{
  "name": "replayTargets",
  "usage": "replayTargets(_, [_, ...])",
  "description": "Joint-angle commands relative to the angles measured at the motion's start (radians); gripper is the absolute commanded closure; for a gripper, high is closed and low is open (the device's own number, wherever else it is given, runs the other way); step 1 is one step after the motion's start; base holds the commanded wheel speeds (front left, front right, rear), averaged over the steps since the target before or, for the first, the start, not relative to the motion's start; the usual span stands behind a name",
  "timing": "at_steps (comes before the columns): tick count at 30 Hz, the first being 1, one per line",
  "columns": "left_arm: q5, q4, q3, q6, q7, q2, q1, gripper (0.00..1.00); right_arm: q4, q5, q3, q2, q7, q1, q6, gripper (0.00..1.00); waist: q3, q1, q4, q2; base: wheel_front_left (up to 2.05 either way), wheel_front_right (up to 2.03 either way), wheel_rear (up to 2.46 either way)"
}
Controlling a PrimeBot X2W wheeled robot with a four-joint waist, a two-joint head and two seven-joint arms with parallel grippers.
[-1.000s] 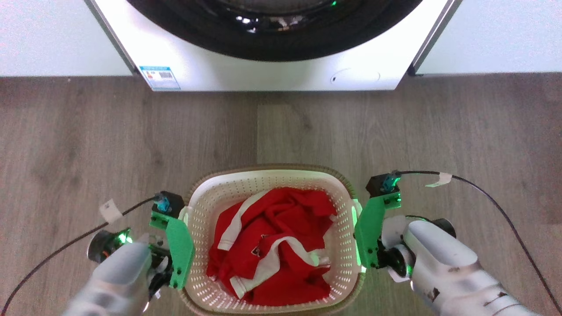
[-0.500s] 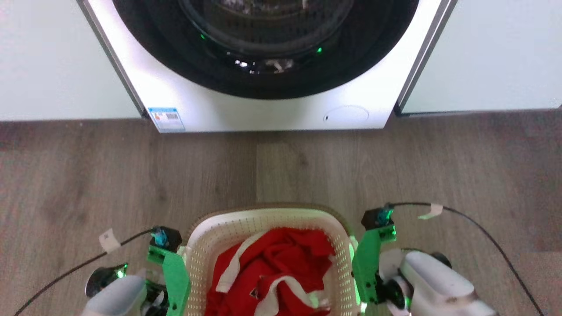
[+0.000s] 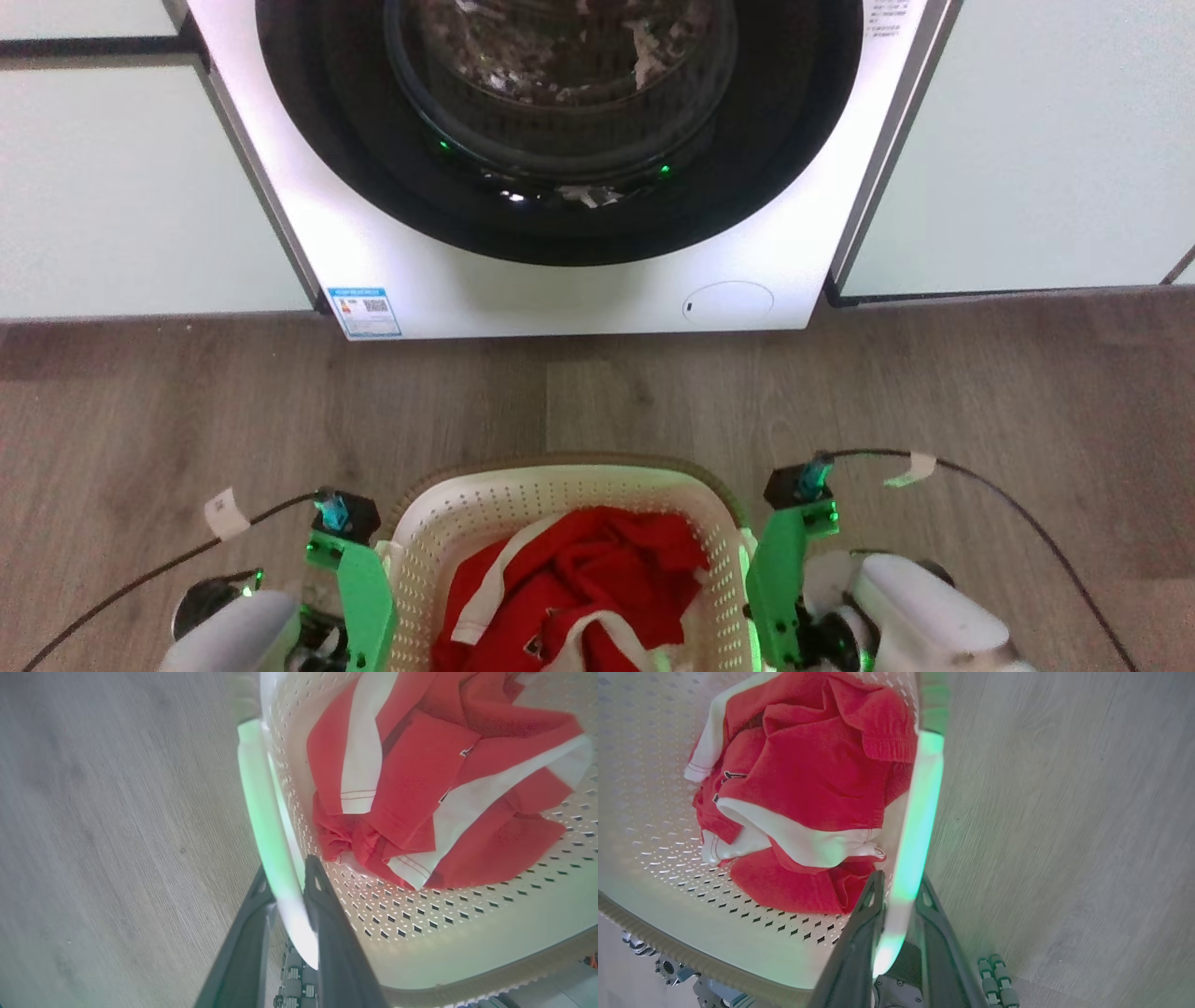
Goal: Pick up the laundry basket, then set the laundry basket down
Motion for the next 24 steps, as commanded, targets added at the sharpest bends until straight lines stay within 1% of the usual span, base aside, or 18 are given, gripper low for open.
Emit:
replayTargets(1, [0.003, -0.034, -0.003, -0.016, 0.007, 0.023, -0.024, 1.00, -0.056, -0.016, 0.014, 0.015, -0.003, -0.017, 0.008, 1.00, -0.007, 0.0001, 0.002, -0.0001, 0.00, 0.00, 0.00])
replayTargets(8, [-0.007, -0.057, -0.007, -0.016, 0.021, 0.044, -0.028, 1.00, -0.086, -0.037, -0.010, 0.010, 0.019, -0.004, 0.008, 1.00, -0.022, 0.0001, 0.007, -0.0001, 0.00, 0.00, 0.00])
replayTargets(24, [-0.024, -0.086, -0.011, -0.007, 0.046, 0.057, -0.022, 1.00, -0.147, -0.084, -0.054, 0.008, 0.076, 0.039, 0.008, 1.00, -0.028, 0.0001, -0.003, -0.0001, 0.00, 0.00, 0.00])
